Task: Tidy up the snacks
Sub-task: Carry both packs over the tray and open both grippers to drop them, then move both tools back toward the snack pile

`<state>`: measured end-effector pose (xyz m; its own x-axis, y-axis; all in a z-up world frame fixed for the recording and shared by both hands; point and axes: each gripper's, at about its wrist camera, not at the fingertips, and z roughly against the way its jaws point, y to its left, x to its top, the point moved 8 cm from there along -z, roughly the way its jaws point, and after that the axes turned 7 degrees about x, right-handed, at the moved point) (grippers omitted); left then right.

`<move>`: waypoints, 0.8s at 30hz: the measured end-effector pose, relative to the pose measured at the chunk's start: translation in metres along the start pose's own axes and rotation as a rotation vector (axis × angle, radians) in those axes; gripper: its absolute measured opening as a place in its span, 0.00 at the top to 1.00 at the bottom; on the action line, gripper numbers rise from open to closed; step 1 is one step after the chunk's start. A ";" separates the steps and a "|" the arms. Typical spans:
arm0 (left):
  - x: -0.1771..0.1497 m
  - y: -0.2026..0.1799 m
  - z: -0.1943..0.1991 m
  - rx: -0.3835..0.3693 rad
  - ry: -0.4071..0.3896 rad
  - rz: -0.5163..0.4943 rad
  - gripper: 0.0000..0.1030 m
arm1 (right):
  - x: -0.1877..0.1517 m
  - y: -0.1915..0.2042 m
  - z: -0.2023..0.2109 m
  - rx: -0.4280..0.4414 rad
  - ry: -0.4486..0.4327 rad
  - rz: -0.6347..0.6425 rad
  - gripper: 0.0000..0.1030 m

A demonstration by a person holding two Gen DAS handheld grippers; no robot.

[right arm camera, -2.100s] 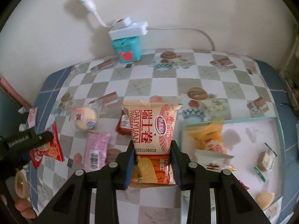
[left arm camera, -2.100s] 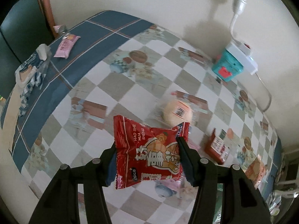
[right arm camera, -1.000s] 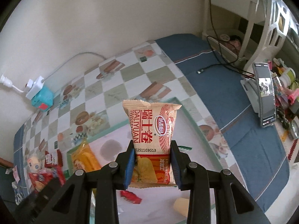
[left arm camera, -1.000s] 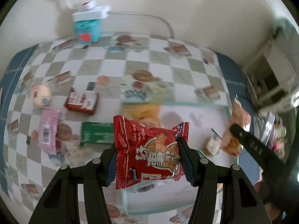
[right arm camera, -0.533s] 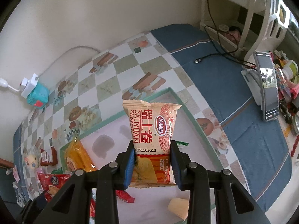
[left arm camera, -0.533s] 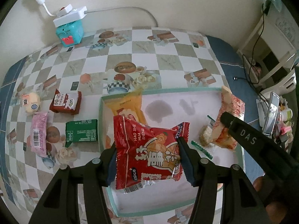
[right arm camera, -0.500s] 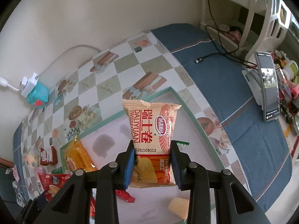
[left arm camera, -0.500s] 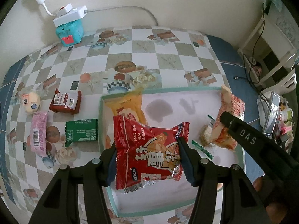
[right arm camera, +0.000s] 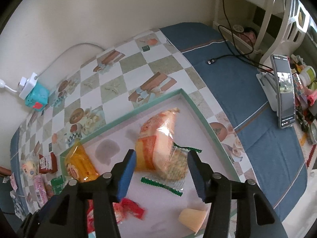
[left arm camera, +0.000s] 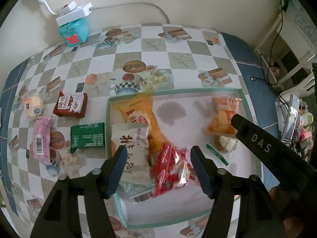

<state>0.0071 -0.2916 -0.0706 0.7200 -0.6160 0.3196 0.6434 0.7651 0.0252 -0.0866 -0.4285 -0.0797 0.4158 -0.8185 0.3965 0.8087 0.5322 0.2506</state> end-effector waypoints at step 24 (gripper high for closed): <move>0.011 0.192 0.008 0.211 -0.037 0.521 0.08 | -0.005 0.049 0.009 -0.008 -0.032 0.099 0.09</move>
<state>0.1368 -0.1502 -0.0547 0.9168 -0.1428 0.3730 0.1368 0.9897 0.0426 -0.0531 -0.3968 -0.0614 0.4810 -0.7544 0.4466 0.7675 0.6086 0.2014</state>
